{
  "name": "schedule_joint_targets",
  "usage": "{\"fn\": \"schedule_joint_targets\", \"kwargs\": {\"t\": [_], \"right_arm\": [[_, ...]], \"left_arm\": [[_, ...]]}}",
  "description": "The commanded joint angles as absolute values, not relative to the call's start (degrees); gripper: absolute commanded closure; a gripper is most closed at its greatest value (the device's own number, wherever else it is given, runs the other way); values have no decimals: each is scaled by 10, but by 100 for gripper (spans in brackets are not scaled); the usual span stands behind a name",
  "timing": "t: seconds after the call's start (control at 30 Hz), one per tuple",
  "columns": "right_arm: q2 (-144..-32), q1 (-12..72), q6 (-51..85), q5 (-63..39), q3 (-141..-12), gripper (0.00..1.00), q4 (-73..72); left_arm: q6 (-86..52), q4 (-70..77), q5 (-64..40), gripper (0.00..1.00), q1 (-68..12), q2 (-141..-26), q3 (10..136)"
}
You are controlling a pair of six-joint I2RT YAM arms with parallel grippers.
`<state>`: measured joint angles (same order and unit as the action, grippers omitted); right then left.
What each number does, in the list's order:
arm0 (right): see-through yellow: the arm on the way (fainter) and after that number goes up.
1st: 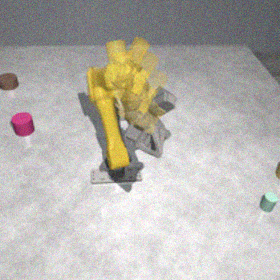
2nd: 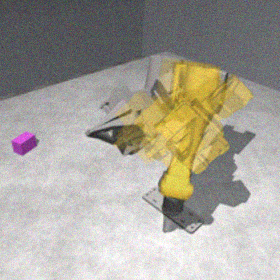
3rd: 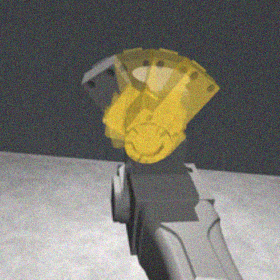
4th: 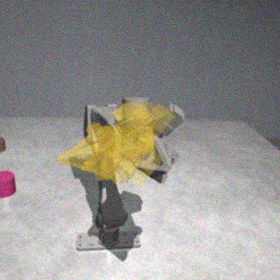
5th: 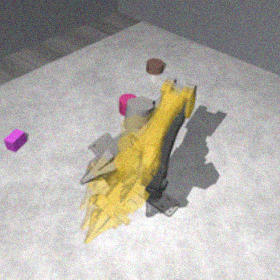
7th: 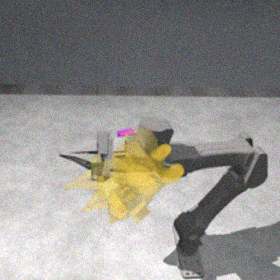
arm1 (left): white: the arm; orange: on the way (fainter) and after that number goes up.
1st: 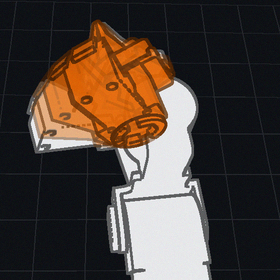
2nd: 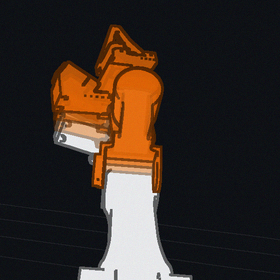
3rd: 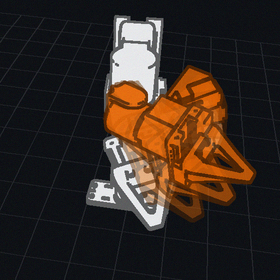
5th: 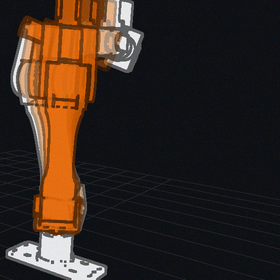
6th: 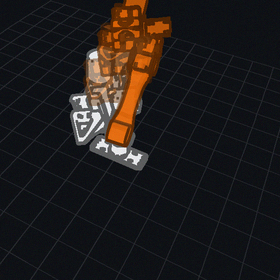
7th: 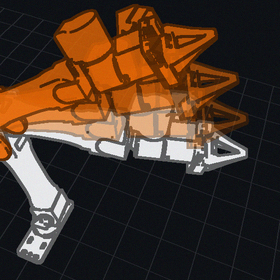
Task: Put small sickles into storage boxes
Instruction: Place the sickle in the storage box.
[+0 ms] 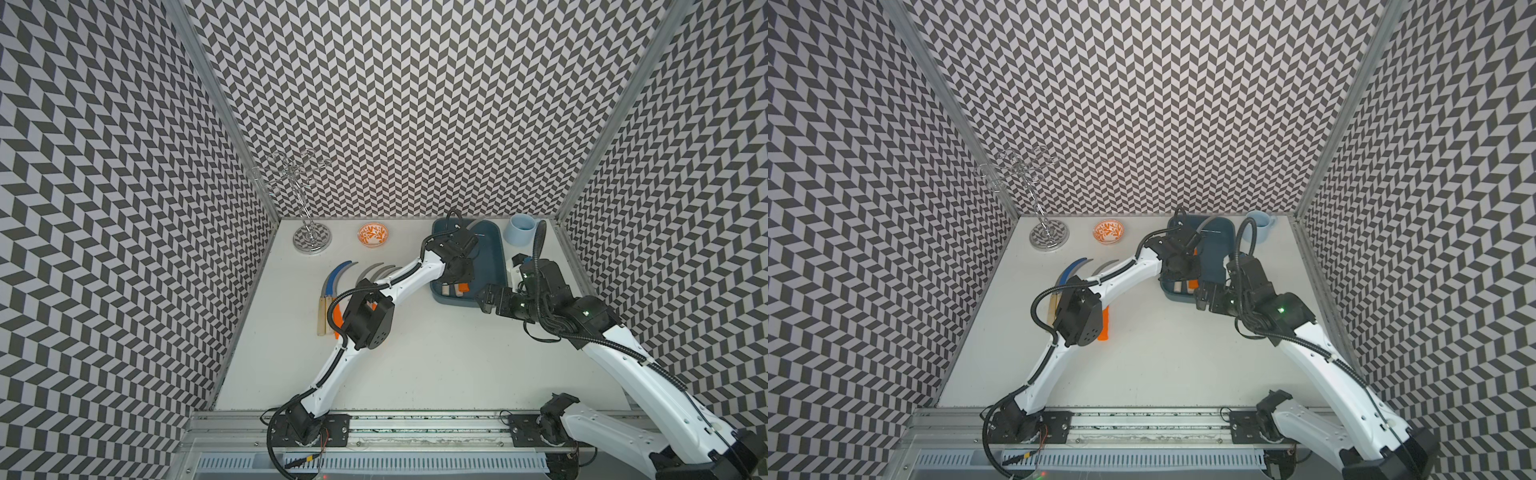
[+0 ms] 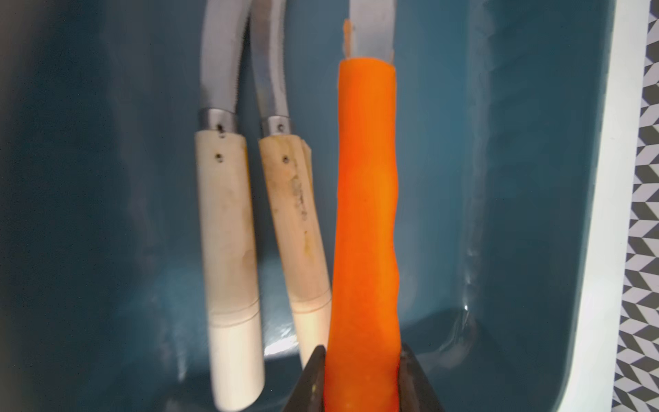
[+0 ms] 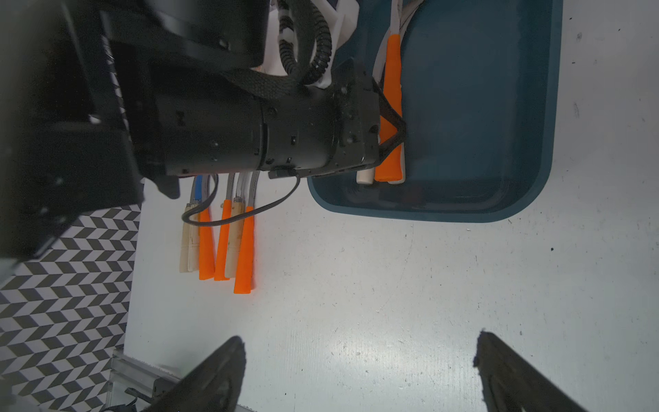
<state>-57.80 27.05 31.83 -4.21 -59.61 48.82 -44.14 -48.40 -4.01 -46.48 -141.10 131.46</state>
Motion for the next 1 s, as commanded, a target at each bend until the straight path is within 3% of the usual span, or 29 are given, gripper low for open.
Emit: {"fn": "schedule_joint_targets", "kwargs": {"t": [0.0, 0.17, 0.57, 0.73, 0.97], "right_arm": [[-576, 264, 306, -49, -586, 0, 481], [-572, 261, 304, -53, -581, 0, 481], [-572, 250, 293, -59, -577, 1, 482], [-571, 246, 291, -61, -576, 0, 482], [-573, 244, 290, -62, -580, 0, 481]], "left_arm": [[-459, -431, -57, 91, -470, -1427, 1342], [-468, -419, -60, 89, -470, -1449, 1352], [-462, -410, -76, 67, -470, -1464, 1351], [-462, -406, -82, 50, -469, -1461, 1351], [-468, -402, -97, 36, -467, -1448, 1352]]}}
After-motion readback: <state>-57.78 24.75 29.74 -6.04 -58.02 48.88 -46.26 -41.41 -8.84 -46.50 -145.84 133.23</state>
